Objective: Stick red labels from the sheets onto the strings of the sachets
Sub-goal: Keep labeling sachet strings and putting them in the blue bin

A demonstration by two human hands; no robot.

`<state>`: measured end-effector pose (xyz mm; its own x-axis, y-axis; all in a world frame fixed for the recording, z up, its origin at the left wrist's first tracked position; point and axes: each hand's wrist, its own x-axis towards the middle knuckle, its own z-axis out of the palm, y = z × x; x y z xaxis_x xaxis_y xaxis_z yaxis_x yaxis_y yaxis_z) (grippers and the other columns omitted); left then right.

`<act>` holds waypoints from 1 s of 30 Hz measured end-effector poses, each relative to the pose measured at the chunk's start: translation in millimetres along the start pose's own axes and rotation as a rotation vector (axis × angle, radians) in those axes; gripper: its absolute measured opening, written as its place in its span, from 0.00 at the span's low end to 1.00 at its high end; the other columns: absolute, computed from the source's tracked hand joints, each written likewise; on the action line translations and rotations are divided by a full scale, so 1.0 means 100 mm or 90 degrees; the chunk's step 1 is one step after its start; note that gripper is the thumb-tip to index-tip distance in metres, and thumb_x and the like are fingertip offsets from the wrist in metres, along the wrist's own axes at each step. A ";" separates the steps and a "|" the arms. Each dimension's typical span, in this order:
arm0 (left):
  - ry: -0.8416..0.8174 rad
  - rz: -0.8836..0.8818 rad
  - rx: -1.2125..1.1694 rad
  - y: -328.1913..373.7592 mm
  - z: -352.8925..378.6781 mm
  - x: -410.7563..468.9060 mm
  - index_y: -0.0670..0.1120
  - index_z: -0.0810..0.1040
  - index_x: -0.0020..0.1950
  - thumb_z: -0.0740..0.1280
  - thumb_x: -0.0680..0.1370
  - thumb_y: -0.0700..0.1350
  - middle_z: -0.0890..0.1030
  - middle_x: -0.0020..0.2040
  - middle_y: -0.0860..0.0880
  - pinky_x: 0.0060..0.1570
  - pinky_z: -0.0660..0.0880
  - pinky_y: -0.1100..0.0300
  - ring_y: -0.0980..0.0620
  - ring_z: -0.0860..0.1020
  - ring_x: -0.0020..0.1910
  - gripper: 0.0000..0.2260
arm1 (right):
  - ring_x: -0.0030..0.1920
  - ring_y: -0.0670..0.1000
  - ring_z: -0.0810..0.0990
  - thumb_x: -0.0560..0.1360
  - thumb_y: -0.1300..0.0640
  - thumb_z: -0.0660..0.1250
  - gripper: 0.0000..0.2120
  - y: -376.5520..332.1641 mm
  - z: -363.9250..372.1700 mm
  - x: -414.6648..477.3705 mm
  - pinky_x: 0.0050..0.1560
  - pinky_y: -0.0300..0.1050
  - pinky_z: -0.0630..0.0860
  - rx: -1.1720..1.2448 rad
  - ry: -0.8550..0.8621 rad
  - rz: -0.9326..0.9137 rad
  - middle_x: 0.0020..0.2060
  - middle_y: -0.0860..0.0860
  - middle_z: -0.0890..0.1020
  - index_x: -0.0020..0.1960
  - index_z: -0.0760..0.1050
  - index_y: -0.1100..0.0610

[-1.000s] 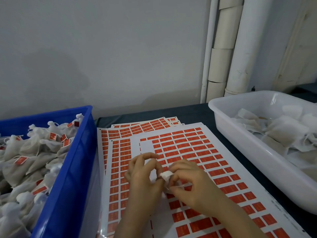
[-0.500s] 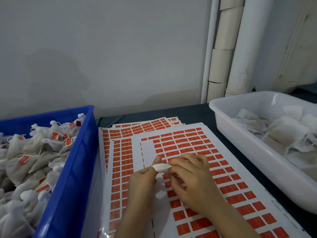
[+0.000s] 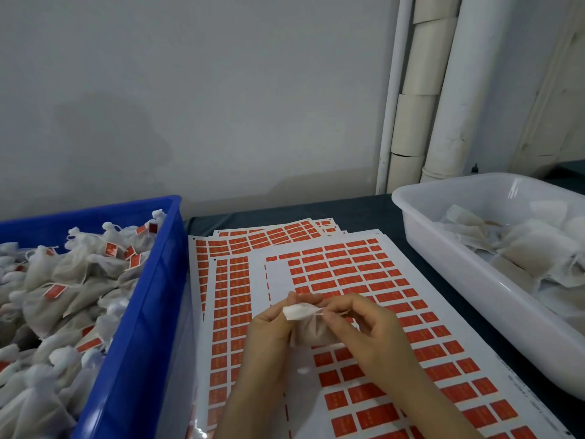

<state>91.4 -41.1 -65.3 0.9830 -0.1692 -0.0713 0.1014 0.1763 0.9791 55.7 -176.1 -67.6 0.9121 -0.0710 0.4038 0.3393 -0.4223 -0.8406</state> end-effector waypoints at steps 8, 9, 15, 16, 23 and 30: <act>0.025 -0.015 0.102 0.00 0.01 0.00 0.57 0.84 0.31 0.67 0.76 0.44 0.85 0.37 0.53 0.37 0.77 0.61 0.49 0.81 0.44 0.16 | 0.46 0.34 0.76 0.69 0.44 0.61 0.03 -0.01 -0.04 0.01 0.43 0.24 0.72 -0.049 0.080 -0.009 0.38 0.31 0.79 0.42 0.72 0.38; 0.003 -0.017 0.123 0.00 0.01 0.00 0.57 0.84 0.30 0.67 0.75 0.42 0.85 0.36 0.55 0.34 0.77 0.65 0.52 0.82 0.41 0.16 | 0.46 0.34 0.76 0.69 0.46 0.62 0.03 0.00 -0.04 0.00 0.43 0.23 0.72 -0.056 0.080 -0.014 0.36 0.32 0.79 0.42 0.73 0.38; -0.103 0.001 0.178 0.04 0.02 -0.03 0.57 0.85 0.32 0.70 0.73 0.41 0.84 0.36 0.56 0.31 0.73 0.75 0.63 0.81 0.38 0.13 | 0.42 0.37 0.78 0.74 0.56 0.64 0.06 0.06 -0.02 0.00 0.48 0.24 0.72 -0.122 0.050 -0.049 0.40 0.34 0.76 0.49 0.78 0.48; -0.106 0.008 0.191 0.04 0.03 -0.03 0.56 0.85 0.33 0.70 0.73 0.44 0.84 0.36 0.56 0.31 0.73 0.76 0.63 0.81 0.38 0.11 | 0.43 0.37 0.78 0.74 0.52 0.63 0.07 0.05 -0.02 0.00 0.48 0.24 0.72 -0.109 0.052 -0.036 0.41 0.33 0.76 0.49 0.77 0.46; -0.045 0.016 0.238 -0.01 0.06 -0.02 0.54 0.80 0.41 0.62 0.79 0.47 0.83 0.36 0.57 0.31 0.73 0.74 0.58 0.81 0.39 0.09 | 0.44 0.30 0.75 0.66 0.34 0.55 0.15 0.02 0.05 0.01 0.38 0.21 0.69 -0.025 0.012 0.080 0.45 0.28 0.74 0.52 0.67 0.34; 0.084 0.019 0.042 -0.06 0.07 0.03 0.49 0.78 0.42 0.61 0.79 0.47 0.81 0.37 0.53 0.40 0.76 0.62 0.51 0.78 0.45 0.09 | 0.43 0.33 0.76 0.68 0.38 0.58 0.15 0.07 0.12 -0.01 0.40 0.25 0.74 -0.017 -0.098 0.103 0.35 0.37 0.77 0.54 0.62 0.30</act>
<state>92.7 -49.6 -70.4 0.9975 -0.0354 -0.0619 0.0656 0.1145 0.9913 60.3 -168.2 -78.2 0.9792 -0.0014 0.2031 0.1818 -0.4402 -0.8793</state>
